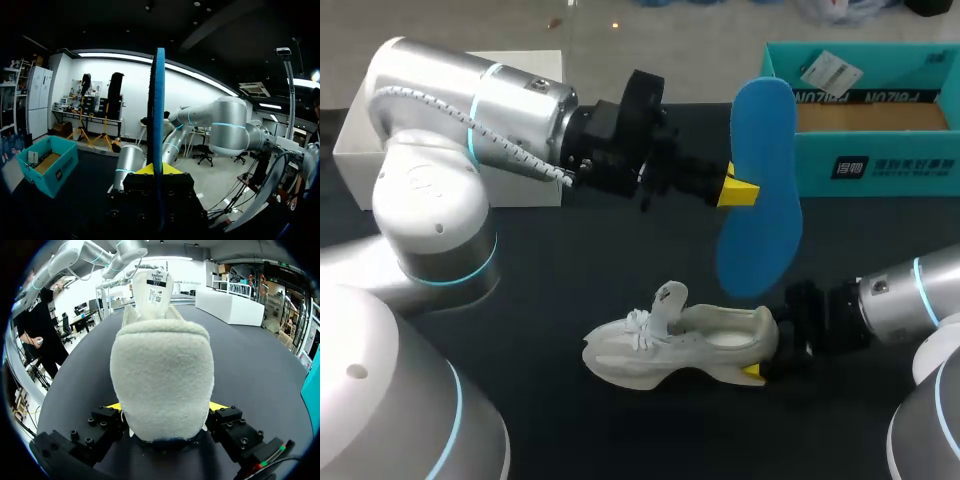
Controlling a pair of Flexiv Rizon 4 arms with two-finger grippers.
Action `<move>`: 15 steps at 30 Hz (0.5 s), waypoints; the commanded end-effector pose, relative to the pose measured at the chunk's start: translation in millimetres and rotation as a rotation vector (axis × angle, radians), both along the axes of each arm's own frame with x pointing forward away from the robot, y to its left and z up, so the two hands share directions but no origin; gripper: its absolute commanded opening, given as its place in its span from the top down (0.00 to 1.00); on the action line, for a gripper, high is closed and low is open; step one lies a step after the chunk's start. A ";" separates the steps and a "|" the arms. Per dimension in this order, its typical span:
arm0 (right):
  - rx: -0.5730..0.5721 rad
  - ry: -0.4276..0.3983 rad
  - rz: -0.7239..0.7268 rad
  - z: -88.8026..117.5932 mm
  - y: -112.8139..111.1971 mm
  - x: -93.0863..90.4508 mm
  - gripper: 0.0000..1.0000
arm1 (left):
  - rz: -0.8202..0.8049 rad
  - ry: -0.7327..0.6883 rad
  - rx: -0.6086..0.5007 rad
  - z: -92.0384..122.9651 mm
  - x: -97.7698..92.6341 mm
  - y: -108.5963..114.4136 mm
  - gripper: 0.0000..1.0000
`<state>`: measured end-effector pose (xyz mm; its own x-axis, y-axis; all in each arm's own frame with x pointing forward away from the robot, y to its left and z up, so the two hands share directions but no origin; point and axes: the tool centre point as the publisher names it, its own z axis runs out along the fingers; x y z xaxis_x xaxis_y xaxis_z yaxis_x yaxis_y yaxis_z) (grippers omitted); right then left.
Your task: Take the shoe out of the shoebox, open the shoe tongue, remove and reinsert the insole, then place the shoe into the shoebox
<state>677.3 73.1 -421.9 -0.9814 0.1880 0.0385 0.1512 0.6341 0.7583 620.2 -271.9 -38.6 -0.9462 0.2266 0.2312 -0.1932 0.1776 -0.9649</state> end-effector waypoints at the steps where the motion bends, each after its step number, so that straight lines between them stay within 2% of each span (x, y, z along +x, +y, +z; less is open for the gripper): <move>1: -0.002 0.000 -0.001 1.0 0.2 -0.6 1.00 | 0.108 0.160 -0.055 3.0 -38.6 14.3 1.00; 5: -0.002 0.000 -0.001 1.0 0.2 -0.6 1.00 | 0.081 0.279 -0.051 4.9 -52.5 18.2 1.00; 8: -0.002 0.000 -0.001 1.0 0.2 -0.6 1.00 | 0.028 0.395 -0.094 6.7 -64.6 14.5 1.00; 15: -0.002 0.000 -0.001 1.0 0.2 -0.6 1.00 | -0.037 0.423 -0.047 12.1 -77.2 11.5 1.00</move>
